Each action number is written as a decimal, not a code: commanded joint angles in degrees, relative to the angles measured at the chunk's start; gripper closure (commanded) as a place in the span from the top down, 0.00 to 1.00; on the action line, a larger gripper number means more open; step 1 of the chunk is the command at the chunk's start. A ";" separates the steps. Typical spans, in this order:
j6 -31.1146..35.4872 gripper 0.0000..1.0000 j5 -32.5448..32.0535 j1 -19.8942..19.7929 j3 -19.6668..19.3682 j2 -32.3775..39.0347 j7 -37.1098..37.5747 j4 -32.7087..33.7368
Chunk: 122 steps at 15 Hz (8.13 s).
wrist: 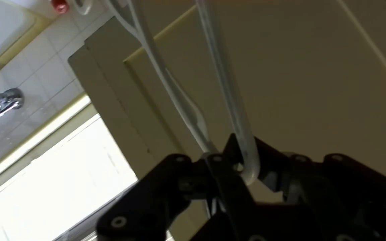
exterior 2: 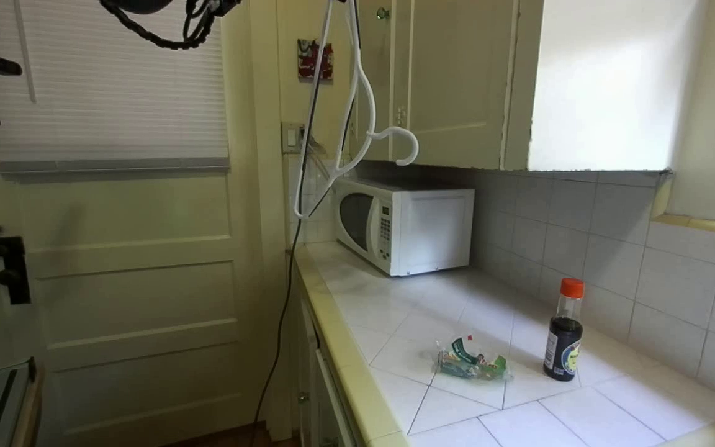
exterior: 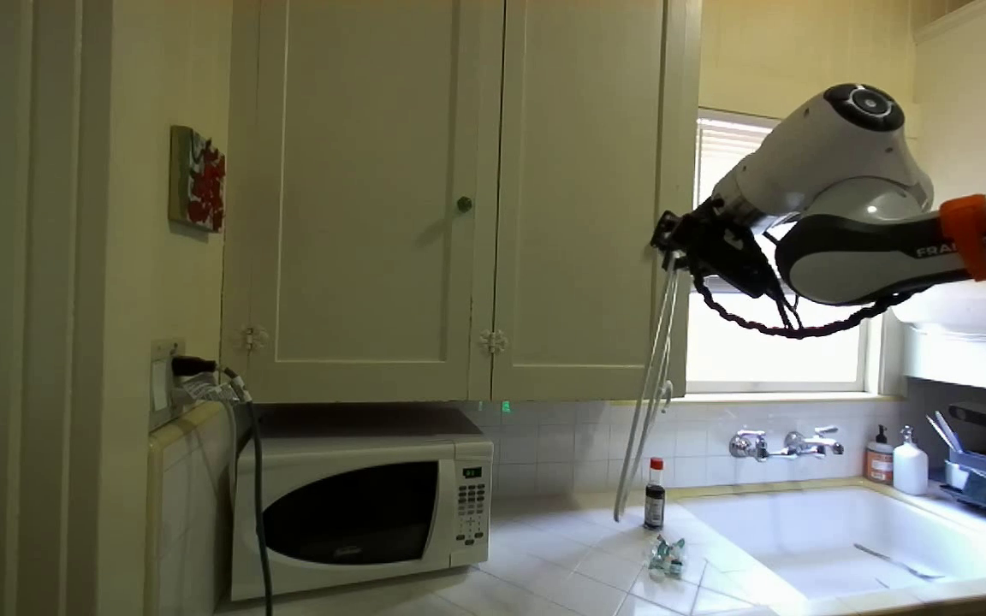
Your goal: Shift the coat hanger to the counter
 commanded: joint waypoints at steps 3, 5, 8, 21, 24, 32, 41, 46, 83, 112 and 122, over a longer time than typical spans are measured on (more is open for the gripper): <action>12.24 0.03 23.94 1.52 -1.23 6.05 -21.70 -2.80; 10.48 0.03 33.03 1.95 -0.51 8.87 -29.39 -2.72; 10.22 0.03 45.78 1.46 1.17 13.22 -40.17 -1.61; 4.03 0.03 46.78 -2.75 6.00 30.38 -41.18 15.15; 4.03 0.03 40.56 -3.25 5.92 27.31 -37.86 11.86; 4.78 0.10 36.26 -3.27 5.77 26.35 -35.75 11.26; 12.75 0.03 34.39 -2.80 8.91 33.39 -24.74 10.64; 20.20 0.03 26.81 -2.29 9.01 38.70 -13.65 13.76; 1.83 0.03 8.30 14.24 -14.83 50.66 -6.85 12.44; -38.68 1.00 21.13 -1.40 8.30 50.75 -15.31 21.48; -20.37 1.00 18.49 -3.22 10.20 24.58 -40.97 -5.22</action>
